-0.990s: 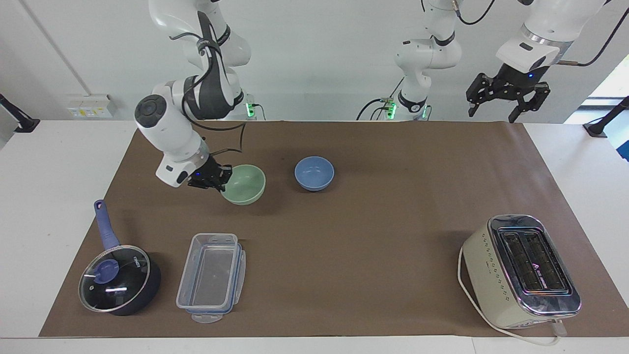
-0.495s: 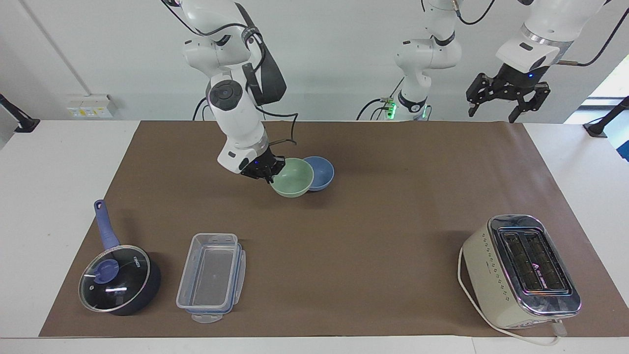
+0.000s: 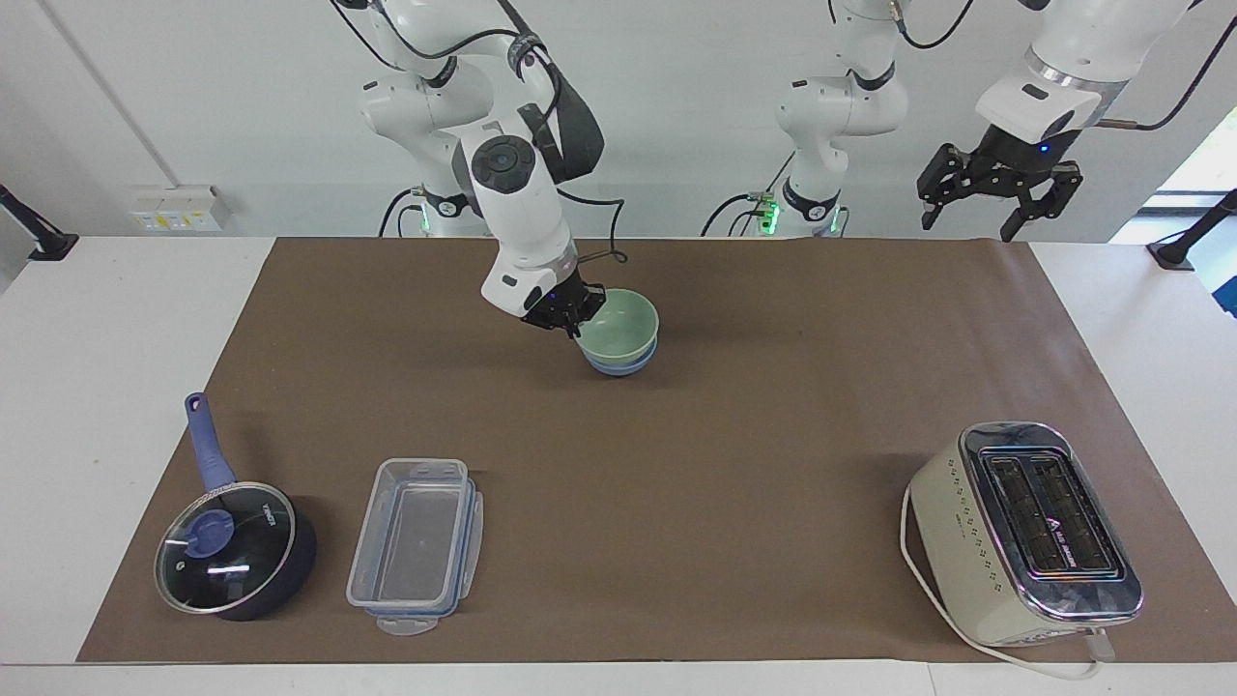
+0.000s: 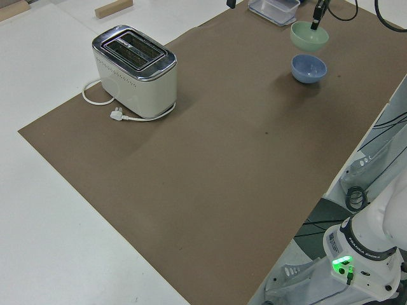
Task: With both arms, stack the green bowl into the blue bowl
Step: 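Lower the green bowl into the blue bowl with the right gripper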
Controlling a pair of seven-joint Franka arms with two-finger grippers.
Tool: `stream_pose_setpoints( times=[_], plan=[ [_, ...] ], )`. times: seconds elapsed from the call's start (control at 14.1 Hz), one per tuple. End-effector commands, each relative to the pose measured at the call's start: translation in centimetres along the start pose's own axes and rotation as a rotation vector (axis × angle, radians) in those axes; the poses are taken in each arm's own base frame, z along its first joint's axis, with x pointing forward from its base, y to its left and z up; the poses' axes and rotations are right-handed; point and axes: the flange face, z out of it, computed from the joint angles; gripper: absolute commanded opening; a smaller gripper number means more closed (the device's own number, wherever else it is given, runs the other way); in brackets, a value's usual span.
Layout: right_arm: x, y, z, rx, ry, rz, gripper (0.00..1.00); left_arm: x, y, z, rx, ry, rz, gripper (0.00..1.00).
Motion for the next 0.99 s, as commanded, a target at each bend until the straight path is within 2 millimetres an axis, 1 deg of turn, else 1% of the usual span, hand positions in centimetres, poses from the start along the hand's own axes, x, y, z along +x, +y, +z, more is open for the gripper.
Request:
stream_pose_setpoints(
  times=[0.0,0.14,0.35,0.49,0.92],
  plan=[
    [-1.3,-0.2,1.0,0.014,-0.006,0.021,0.00,-0.7,-0.7,-0.4,0.005,-0.006,-0.010,1.00],
    [-2.1,-0.5,2.8,0.005,-0.030,0.003,0.00,-0.7,-0.7,-0.3,0.004,-0.013,-0.009,1.00],
    [-2.6,0.0,3.6,-0.002,-0.048,0.008,0.00,-0.7,-0.5,-0.4,0.002,-0.008,-0.005,1.00],
    [-2.7,0.1,4.7,-0.006,-0.057,0.011,0.00,-0.7,-0.5,-0.3,0.001,-0.010,-0.005,1.00],
    [-2.7,0.3,5.5,-0.006,-0.050,0.015,0.00,-0.7,-0.6,-0.3,0.001,-0.011,-0.007,1.00]
  ],
)
